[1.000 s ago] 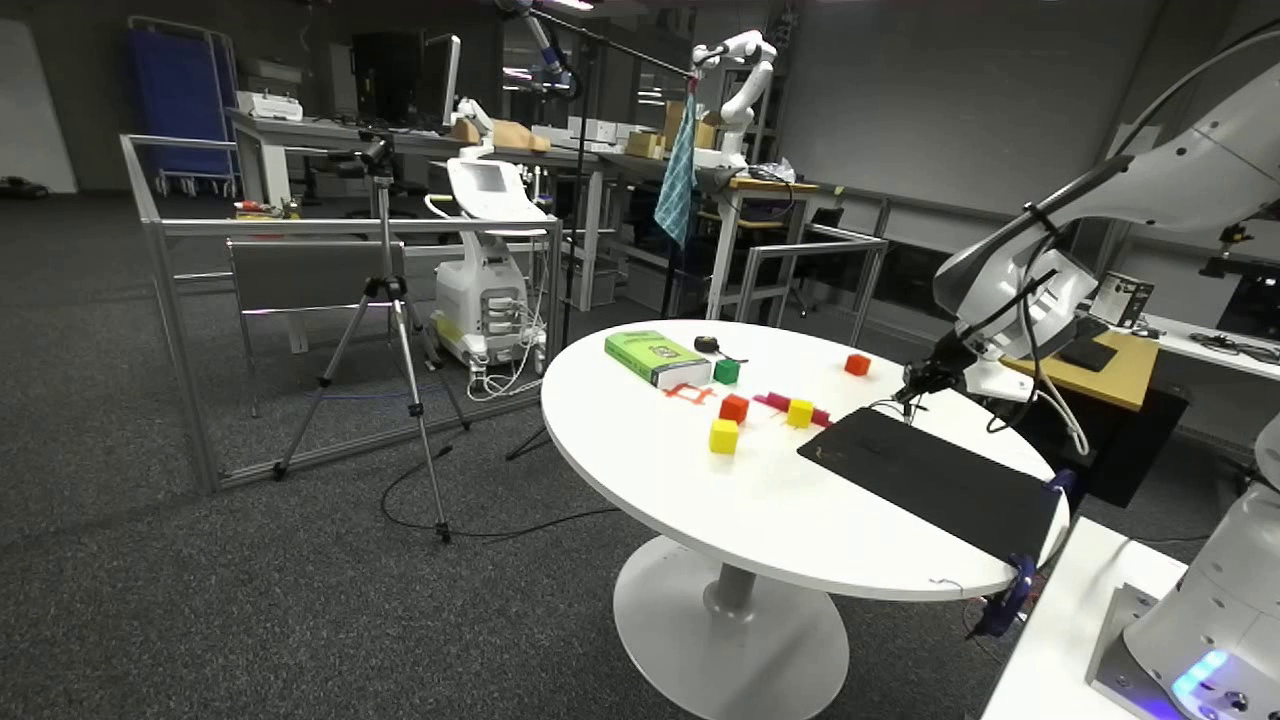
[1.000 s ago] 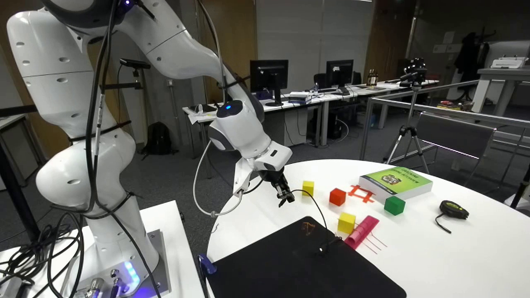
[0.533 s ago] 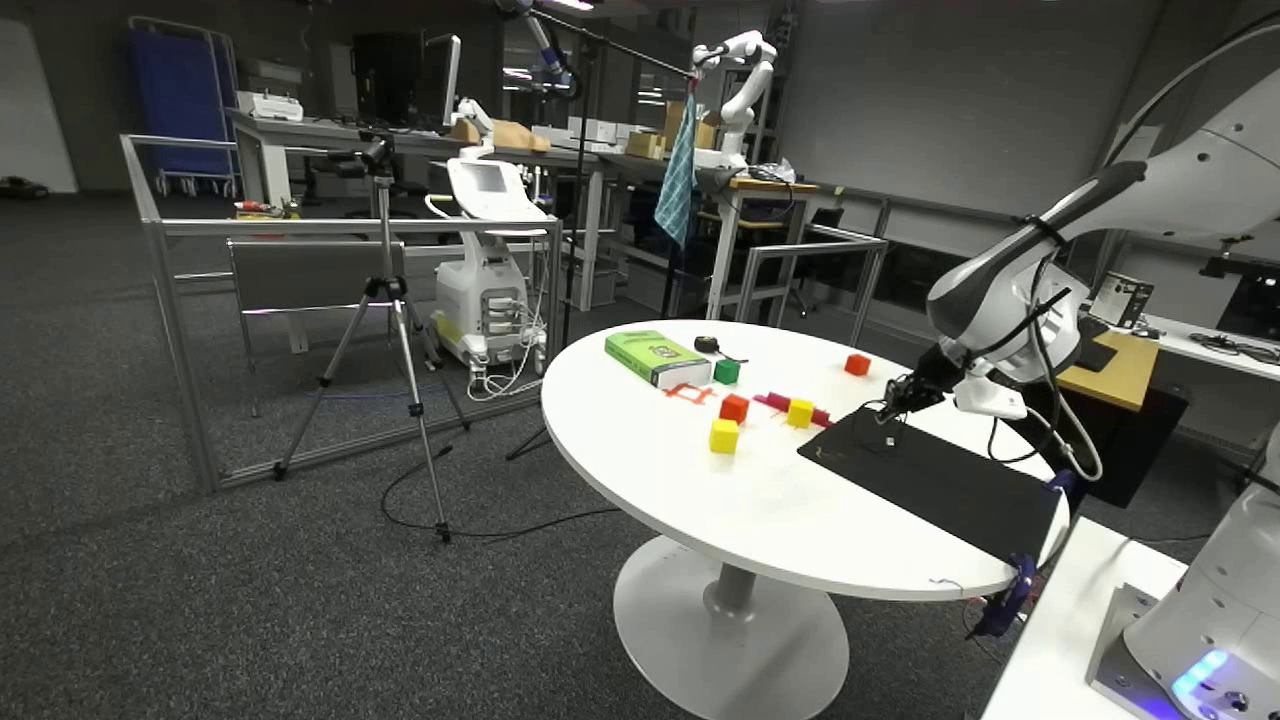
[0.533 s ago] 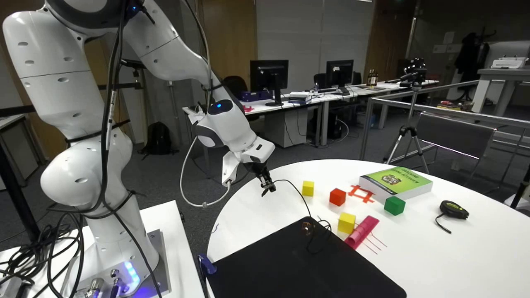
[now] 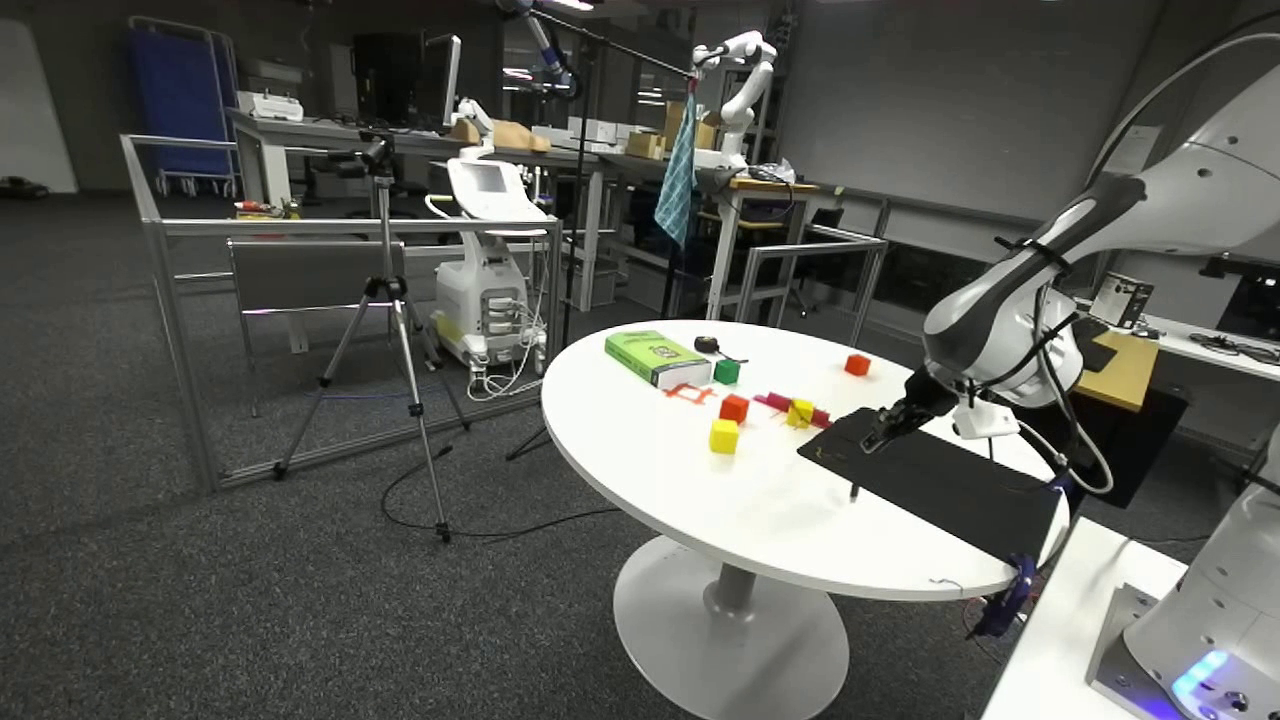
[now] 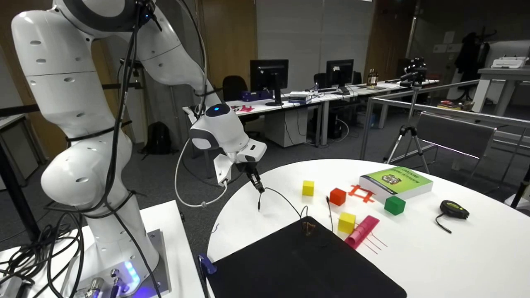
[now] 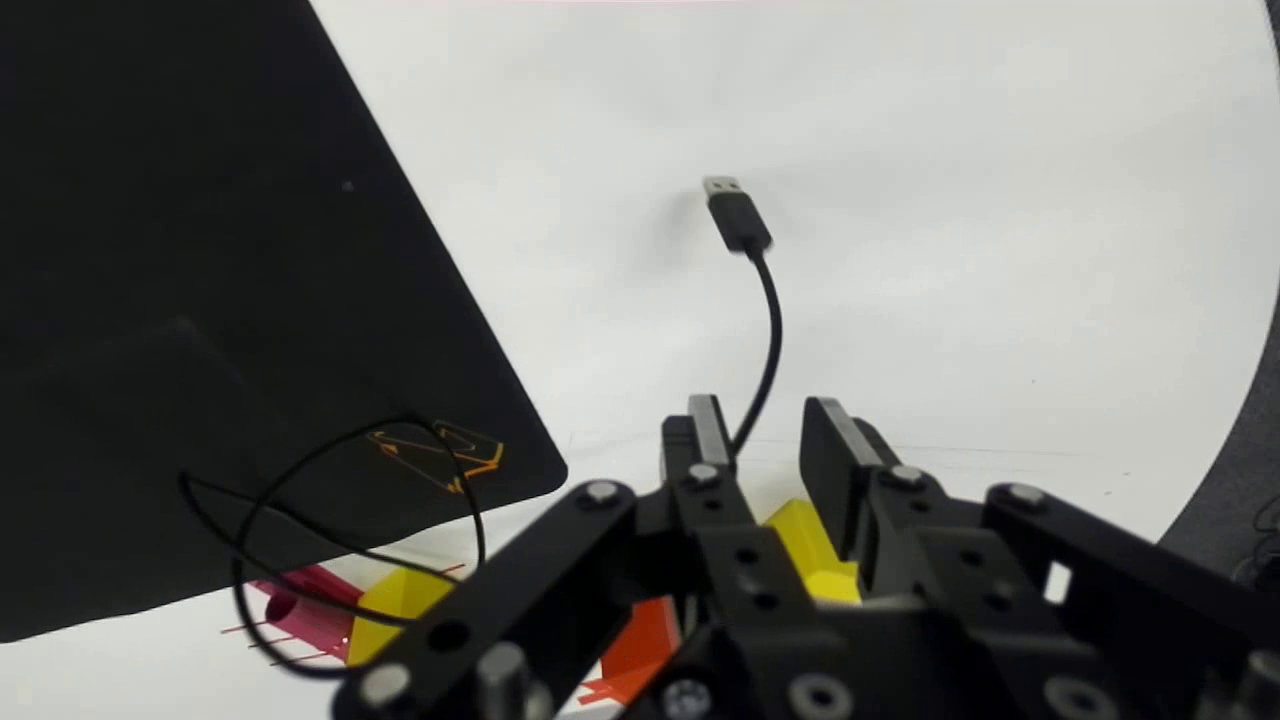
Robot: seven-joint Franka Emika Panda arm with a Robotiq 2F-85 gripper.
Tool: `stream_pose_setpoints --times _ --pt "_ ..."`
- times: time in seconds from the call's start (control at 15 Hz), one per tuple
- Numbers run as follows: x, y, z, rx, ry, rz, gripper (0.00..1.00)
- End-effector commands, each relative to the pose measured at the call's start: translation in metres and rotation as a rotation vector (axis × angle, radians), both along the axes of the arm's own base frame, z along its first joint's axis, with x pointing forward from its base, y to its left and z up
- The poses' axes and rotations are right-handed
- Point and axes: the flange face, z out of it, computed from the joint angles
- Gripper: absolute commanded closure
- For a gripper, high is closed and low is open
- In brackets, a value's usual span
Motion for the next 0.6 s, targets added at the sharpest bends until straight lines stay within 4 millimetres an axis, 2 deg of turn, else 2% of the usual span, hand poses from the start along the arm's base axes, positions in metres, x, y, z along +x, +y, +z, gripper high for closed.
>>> stream_pose_setpoints --times 0.0,0.13,0.33,0.4,0.53 --pt "0.0 0.003 -0.005 -0.042 -0.004 0.031 0.4" --pt "0.0 0.0 -0.007 -0.05 -0.001 0.032 0.25" --pt "0.002 -0.012 0.001 -0.076 -0.027 0.026 0.04" --pt "0.003 -0.019 0.003 -0.09 -0.034 0.031 0.0" --pt "0.005 -0.042 0.008 -0.112 -0.036 0.058 0.0"
